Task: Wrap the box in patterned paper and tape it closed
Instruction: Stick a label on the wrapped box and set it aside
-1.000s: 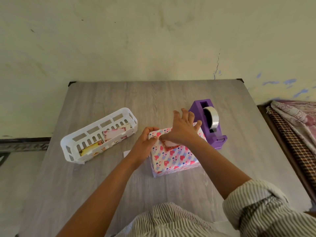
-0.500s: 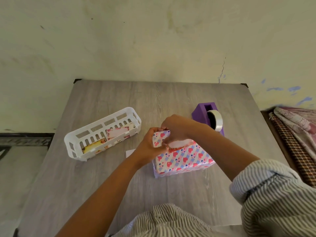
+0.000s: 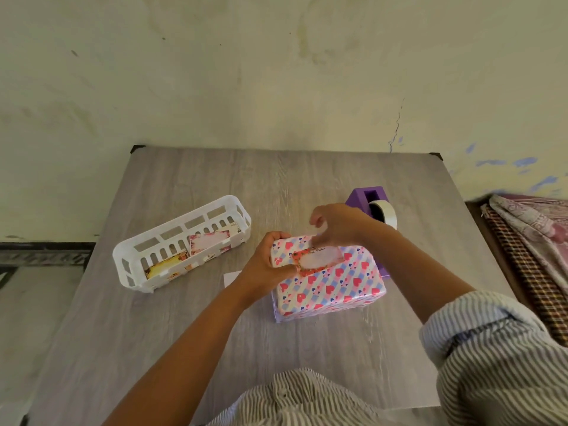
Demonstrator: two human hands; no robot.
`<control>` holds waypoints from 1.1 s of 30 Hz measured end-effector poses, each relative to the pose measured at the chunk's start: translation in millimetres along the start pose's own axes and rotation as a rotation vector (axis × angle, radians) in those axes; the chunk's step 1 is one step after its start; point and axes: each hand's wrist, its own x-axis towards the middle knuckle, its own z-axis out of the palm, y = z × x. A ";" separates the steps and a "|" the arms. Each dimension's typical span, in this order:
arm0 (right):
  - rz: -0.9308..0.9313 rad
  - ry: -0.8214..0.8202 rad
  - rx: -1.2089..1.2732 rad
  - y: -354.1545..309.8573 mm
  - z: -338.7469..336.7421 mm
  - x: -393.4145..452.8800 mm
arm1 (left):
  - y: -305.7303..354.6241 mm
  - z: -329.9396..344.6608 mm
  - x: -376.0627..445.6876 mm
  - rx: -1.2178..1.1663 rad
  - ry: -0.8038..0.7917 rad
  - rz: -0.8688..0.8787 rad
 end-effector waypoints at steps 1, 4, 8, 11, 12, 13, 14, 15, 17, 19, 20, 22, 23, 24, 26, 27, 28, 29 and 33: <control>0.040 -0.009 0.044 11.7 -3.1 -2.6 | -0.1 -0.1 -0.2 0.000 0.001 -0.001; 0.101 0.007 0.130 26.8 -2.5 -7.8 | -0.1 0.8 0.1 0.017 0.010 -0.002; 0.050 0.049 0.109 5.2 19.7 0.8 | -0.3 0.6 -0.5 0.021 0.025 0.003; 0.104 0.030 0.250 20.6 11.5 -4.5 | -1.0 1.1 -1.2 0.015 0.021 0.004; 0.132 0.028 0.273 31.0 6.4 -9.0 | -0.8 1.5 -1.3 0.012 0.019 0.000; 0.157 0.037 0.276 39.5 2.6 -13.9 | -1.0 1.4 -1.6 0.005 0.018 -0.002; 0.178 0.056 0.278 45.5 1.5 -17.3 | -0.7 1.7 -1.6 -0.007 0.016 -0.007; 0.186 0.091 0.293 45.9 2.6 -19.8 | -0.1 2.1 -1.6 -0.019 0.014 -0.013; 0.194 0.208 0.323 35.0 12.3 -21.4 | 1.8 3.8 -1.5 -0.038 0.022 -0.023; 0.182 0.279 0.242 13.0 24.8 -22.5 | 2.7 5.7 -1.2 -0.055 0.062 -0.016; 0.162 0.260 0.193 1.1 31.6 -24.1 | 2.7 6.1 -1.3 -0.062 0.084 -0.008; 0.147 0.206 0.129 -15.3 46.1 -28.2 | 2.4 7.3 -2.0 -0.066 0.114 0.006; 0.170 0.190 0.112 -18.3 51.5 -31.8 | 1.7 7.9 -1.8 -0.062 0.125 0.011; 0.197 0.183 0.102 -16.5 57.4 -34.8 | 1.4 8.8 -2.1 -0.058 0.137 0.012; 0.226 0.174 0.084 -9.7 65.5 -42.9 | 1.2 11.2 -2.4 -0.057 0.166 0.015; 0.225 0.171 0.077 -7.6 67.1 -46.6 | 1.3 13.2 -3.1 -0.059 0.180 0.020; 0.220 0.175 0.071 -7.2 67.3 -48.9 | 1.7 15.1 -3.7 -0.057 0.191 0.023; 0.209 0.177 0.065 -7.6 66.1 -49.7 | 2.3 17.1 -4.9 -0.053 0.201 0.027; 0.250 0.129 0.106 2.3 53.3 -46.3 | 0.8 16.4 -9.1 -0.111 0.168 0.016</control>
